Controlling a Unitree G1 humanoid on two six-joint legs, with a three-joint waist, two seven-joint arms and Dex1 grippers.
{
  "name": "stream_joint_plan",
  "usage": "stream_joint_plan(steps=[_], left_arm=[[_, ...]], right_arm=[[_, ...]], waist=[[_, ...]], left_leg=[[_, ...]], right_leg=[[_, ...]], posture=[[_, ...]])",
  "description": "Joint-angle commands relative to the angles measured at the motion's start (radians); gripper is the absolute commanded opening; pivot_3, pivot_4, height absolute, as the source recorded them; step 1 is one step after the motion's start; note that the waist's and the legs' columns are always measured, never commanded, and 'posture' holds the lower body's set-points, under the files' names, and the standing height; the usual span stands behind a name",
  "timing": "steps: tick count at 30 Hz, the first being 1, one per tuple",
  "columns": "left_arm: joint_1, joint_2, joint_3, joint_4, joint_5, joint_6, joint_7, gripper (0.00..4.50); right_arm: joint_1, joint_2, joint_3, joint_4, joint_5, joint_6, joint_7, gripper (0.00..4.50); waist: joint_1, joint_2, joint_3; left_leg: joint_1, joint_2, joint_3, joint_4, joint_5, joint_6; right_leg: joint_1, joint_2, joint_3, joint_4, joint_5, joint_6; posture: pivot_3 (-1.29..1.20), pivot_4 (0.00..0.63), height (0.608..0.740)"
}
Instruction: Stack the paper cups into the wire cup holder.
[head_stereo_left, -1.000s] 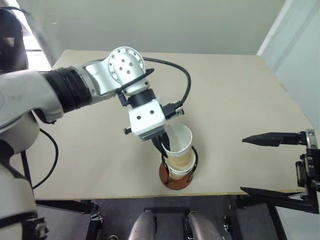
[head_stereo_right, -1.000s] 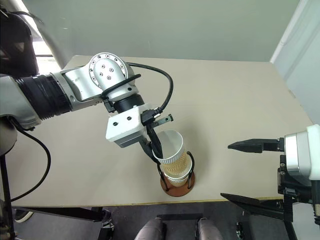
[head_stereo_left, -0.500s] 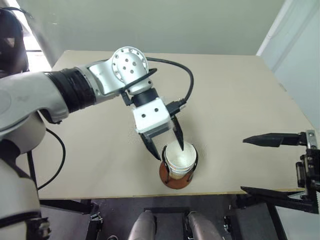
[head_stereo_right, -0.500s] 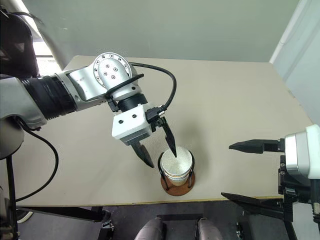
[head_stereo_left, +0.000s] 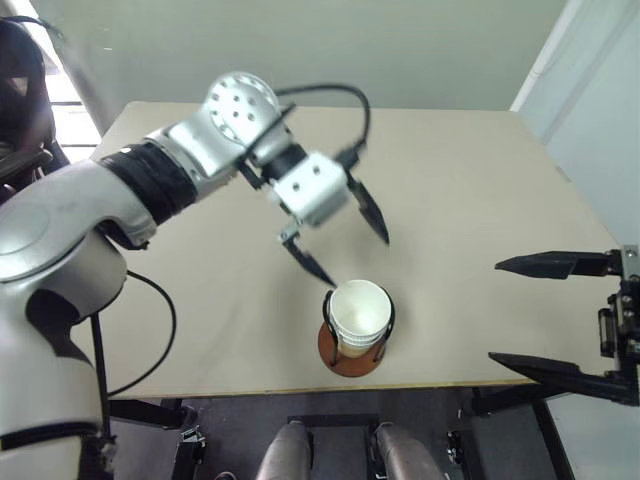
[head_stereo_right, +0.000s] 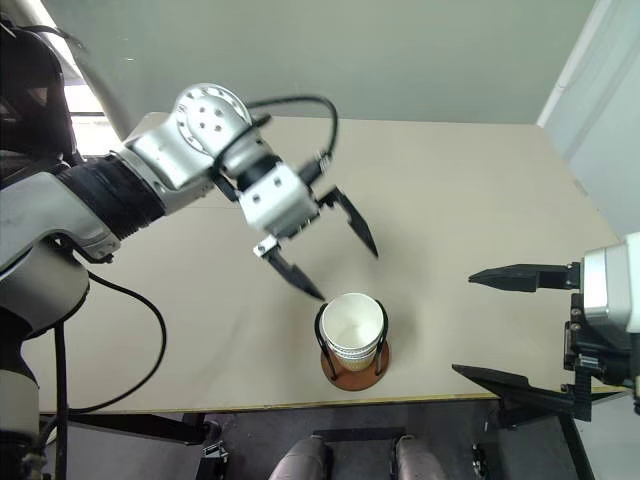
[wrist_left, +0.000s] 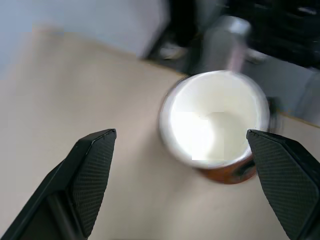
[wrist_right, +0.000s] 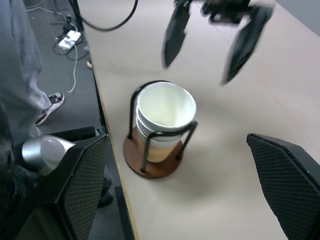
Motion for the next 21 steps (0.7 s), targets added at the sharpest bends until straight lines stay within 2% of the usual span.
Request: stream_joint_plan(steps=[1, 4, 8, 15, 18, 21], left_arm=[[0.07, 0.063, 0.229, 0.124, 0.052, 0.142, -0.032, 4.48], [0.19, 0.149, 0.411, 0.16, 0.133, 0.244, -0.032, 4.48], [0.378, 0.258, 0.637, 0.02, 0.187, 0.39, 0.032, 4.48], [0.965, 0.554, 1.096, -0.358, 0.126, 0.639, 0.279, 4.48], [1.21, 0.586, 1.313, -0.444, 0.115, 0.708, 0.334, 4.48], [1.392, 0.557, 1.503, -0.521, 0.131, 0.774, 0.378, 4.48]], right_arm=[[-0.002, -0.01, 0.022, 0.07, -0.105, -0.056, 0.072, 4.5], [-0.006, -0.029, 0.07, 0.178, -0.241, -0.126, 0.138, 4.5], [-0.041, -0.041, 0.174, 0.341, -0.4, -0.237, 0.16, 4.5], [-0.156, 0.008, 0.354, 0.527, -0.54, -0.365, 0.143, 4.5], [-0.25, 0.003, 0.461, 0.609, -0.577, -0.412, 0.169, 4.5], [-0.367, 0.007, 0.565, 0.687, -0.611, -0.45, 0.194, 4.5]], waist=[[-0.001, 0.001, -0.001], [-0.01, 0.004, -0.002], [-0.015, 0.005, -0.003], [-0.018, 0.005, -0.003], [-0.021, 0.005, -0.003], [-0.024, 0.005, -0.003]], left_leg=[[0.0, 0.0, 0.0, 0.0, 0.0, 0.0], [0.002, 0.0, 0.0, 0.0, 0.0, 0.0], [0.002, 0.001, 0.0, 0.0, 0.002, 0.0], [0.001, 0.0, 0.001, -0.002, 0.006, -0.006], [0.003, 0.001, 0.002, -0.004, 0.007, -0.008], [0.006, 0.001, 0.003, -0.005, 0.005, -0.004]], right_leg=[[0.0, 0.0, 0.0, 0.0, 0.0, 0.0], [-0.001, 0.001, 0.001, 0.0, 0.0, 0.0], [-0.001, 0.001, 0.0, -0.001, 0.0, 0.0], [-0.003, 0.001, 0.0, -0.001, 0.0, 0.001], [-0.003, 0.0, 0.002, 0.001, -0.002, -0.003], [-0.003, 0.0, 0.002, 0.005, -0.008, -0.015]], posture=[[0.0, 0.15, 0.74], [0.0, 0.15, 0.74], [0.0, 0.15, 0.74], [0.0, 0.15, 0.74], [0.0, 0.15, 0.74], [0.0, 0.15, 0.74]])
